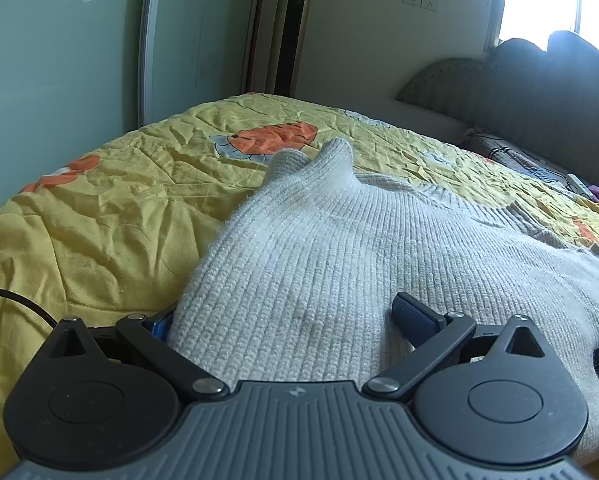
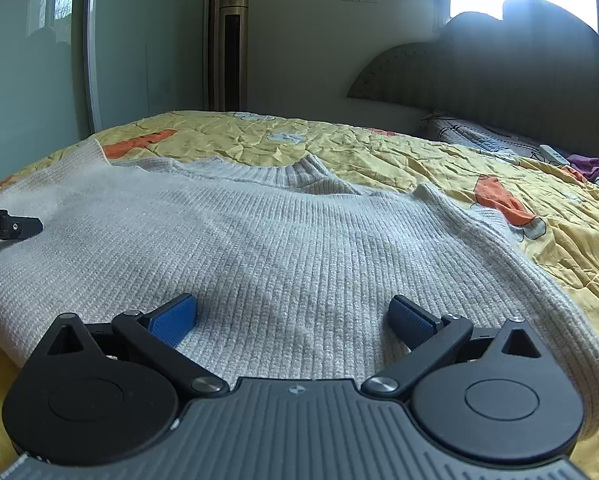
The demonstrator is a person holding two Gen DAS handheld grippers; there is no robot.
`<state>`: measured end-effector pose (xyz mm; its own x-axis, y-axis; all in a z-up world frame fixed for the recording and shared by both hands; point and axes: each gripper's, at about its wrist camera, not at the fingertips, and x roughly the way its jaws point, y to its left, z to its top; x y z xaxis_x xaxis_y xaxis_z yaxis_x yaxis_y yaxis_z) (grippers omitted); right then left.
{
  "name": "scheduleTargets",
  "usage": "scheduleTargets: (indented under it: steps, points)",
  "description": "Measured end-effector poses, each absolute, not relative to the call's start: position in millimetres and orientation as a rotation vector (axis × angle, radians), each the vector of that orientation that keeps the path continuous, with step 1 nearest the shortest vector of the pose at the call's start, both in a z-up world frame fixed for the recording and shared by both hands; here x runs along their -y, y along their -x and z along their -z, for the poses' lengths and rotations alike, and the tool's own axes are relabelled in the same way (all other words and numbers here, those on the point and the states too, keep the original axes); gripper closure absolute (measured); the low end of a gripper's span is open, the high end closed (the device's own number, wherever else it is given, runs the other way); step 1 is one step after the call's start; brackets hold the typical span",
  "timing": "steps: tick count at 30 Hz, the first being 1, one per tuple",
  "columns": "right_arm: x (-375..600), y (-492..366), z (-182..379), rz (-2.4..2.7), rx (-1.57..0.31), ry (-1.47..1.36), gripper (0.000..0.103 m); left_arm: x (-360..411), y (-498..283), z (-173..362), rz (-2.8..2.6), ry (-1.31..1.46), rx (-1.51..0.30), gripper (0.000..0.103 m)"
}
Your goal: Fold small clothes
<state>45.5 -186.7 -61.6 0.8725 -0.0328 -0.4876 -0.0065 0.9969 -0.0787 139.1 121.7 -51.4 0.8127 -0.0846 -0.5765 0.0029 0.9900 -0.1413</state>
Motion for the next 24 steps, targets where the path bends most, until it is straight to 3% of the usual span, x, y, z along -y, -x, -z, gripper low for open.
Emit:
scheduleTargets:
  steps: [24]
  points:
    - [183.9, -45.8, 62.9, 0.018, -0.513, 0.086, 0.0, -122.8, -137.8, 50.7, 0.052, 0.152, -0.62, 0.0]
